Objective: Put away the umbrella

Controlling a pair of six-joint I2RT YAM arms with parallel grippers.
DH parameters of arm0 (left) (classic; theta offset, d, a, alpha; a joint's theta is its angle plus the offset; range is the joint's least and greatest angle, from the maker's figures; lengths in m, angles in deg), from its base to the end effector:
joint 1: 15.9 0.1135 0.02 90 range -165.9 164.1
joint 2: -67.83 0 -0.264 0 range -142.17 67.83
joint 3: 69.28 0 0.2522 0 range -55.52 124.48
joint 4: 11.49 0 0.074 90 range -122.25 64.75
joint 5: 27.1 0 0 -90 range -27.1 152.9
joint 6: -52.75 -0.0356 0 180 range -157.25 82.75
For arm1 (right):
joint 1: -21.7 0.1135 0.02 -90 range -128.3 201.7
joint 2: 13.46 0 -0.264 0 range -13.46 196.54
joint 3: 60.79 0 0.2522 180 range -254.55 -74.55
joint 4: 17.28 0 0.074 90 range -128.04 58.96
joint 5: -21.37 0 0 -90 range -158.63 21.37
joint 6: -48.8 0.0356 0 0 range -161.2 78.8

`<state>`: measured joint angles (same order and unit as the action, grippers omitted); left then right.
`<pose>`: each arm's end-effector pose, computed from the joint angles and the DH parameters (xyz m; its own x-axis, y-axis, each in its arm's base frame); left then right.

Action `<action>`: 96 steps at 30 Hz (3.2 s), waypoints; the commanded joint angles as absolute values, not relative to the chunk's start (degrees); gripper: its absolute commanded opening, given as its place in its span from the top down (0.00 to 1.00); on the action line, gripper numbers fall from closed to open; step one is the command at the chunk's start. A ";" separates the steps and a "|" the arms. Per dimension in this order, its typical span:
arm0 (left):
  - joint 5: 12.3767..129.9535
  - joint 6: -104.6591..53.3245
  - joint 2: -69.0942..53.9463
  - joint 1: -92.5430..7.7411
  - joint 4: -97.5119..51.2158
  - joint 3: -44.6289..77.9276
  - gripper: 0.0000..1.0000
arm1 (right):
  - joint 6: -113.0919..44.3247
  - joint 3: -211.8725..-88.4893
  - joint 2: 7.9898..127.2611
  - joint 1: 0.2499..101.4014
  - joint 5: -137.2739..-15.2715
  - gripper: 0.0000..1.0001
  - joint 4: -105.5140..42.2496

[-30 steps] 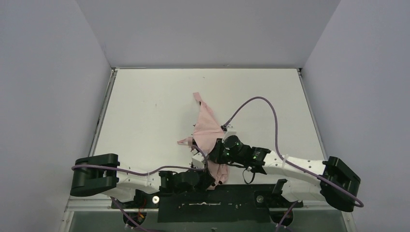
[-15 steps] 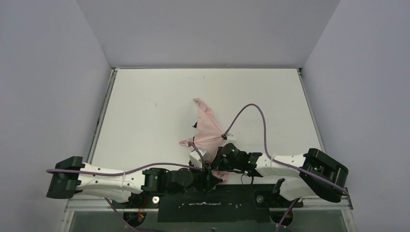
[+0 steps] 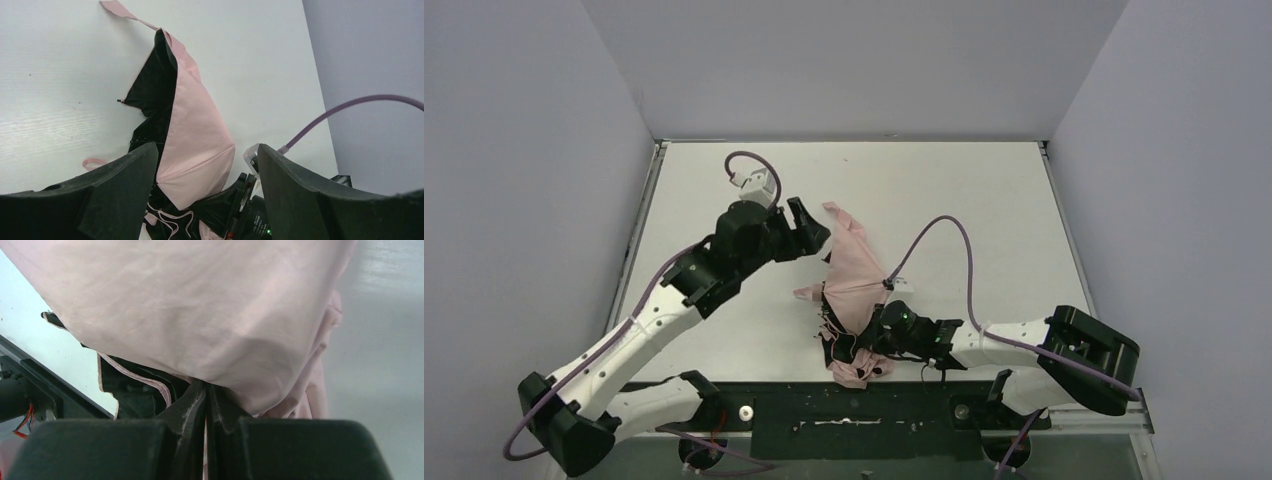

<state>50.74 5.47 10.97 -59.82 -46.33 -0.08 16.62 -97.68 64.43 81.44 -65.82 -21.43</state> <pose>0.1655 -0.1490 0.3468 -0.5674 -0.3743 -0.7334 0.2082 0.7966 -0.5676 0.1185 0.1997 0.1285 -0.9057 0.1251 -0.4050 -0.1478 0.8023 0.5784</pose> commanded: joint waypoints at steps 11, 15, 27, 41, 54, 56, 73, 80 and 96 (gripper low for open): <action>80.73 3.04 -21.70 -45.70 -53.19 24.01 0.30 | 15.55 -95.82 66.63 81.80 -58.45 1.00 -33.41; 79.41 1.09 -28.48 -45.68 -57.97 30.28 0.33 | 15.34 -96.00 66.53 81.93 -58.89 1.00 -33.41; 81.07 -0.98 -38.07 -45.61 -61.55 36.79 0.54 | 15.80 -96.51 66.24 82.00 -58.49 1.00 -34.32; 82.51 -3.96 -37.47 -45.61 -63.61 44.08 1.00 | 16.42 -98.07 69.66 81.78 -57.93 1.00 -31.96; 80.56 -5.49 -22.03 -51.60 -59.64 39.43 1.00 | 14.14 -104.23 79.05 73.11 -62.18 1.00 -20.96; 78.41 -4.03 -17.16 -54.06 -55.77 33.00 1.00 | 13.56 -105.46 79.51 72.07 -62.08 1.00 -20.78; 53.99 3.88 3.96 -79.55 -17.57 -18.74 1.00 | 13.39 -104.42 70.80 69.96 -64.23 0.87 -18.62; 48.89 4.02 0.33 -84.72 -7.63 -26.65 1.00 | 14.28 -100.97 54.52 69.95 -61.50 0.77 -32.56; 48.61 7.57 -17.09 -89.20 5.88 -30.06 1.00 | 8.10 -107.81 33.91 69.81 -72.12 0.88 -47.07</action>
<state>49.36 5.65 -15.28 -88.06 -1.18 -28.60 9.89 -104.98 31.43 70.08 -65.78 -50.39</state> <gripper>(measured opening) 0.003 0.126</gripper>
